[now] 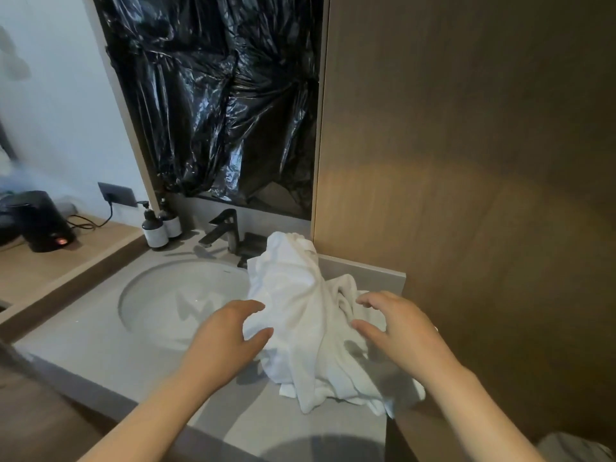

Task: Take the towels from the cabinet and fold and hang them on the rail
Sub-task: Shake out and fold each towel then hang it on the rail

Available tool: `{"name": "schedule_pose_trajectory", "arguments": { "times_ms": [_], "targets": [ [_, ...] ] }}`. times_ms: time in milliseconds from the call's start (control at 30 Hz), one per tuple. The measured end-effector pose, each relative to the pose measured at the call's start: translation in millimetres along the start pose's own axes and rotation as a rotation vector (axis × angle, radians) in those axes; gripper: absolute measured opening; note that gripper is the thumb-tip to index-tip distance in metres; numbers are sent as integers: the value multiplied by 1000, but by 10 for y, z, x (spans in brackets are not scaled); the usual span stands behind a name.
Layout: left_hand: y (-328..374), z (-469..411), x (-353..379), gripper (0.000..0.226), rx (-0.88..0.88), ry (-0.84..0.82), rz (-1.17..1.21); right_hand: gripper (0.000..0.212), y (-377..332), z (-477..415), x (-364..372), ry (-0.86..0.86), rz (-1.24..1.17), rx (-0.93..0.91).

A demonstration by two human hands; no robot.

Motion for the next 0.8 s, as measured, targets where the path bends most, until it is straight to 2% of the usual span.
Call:
{"name": "schedule_pose_trajectory", "arguments": {
  "times_ms": [200, 467, 567, 633, 733, 800],
  "targets": [
    [0, -456, 238, 44, 6, -42, 60, 37, 230, -274, 120, -2, -90, 64],
    [113, -989, 550, 47, 128, -121, 83, 38, 488, -229, 302, 60, -186, 263],
    [290, -1154, 658, 46, 356, -141, 99, 47, 527, -122, 391, 60, -178, 344],
    [315, -1250, 742, 57, 428, -182, 86, 47, 532, -47, 449, 85, -168, 393],
    [181, -1344, 958, 80, 362, -352, 10, 42, 490, 96, 552, 141, -190, 463],
    [80, -1391, 1069, 85, 370, -417, -14, 38, 457, 186, 633, 181, -211, 517]
  ]
}}
Point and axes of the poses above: each hand's wrist, its own z-axis away from the middle knuckle, its own x-axis out of the palm, y = z × x, the point moved 3 cm from there along -z, towards the middle knuckle, and after that the axes turned 2 degrees about x, right-handed, at the moved point
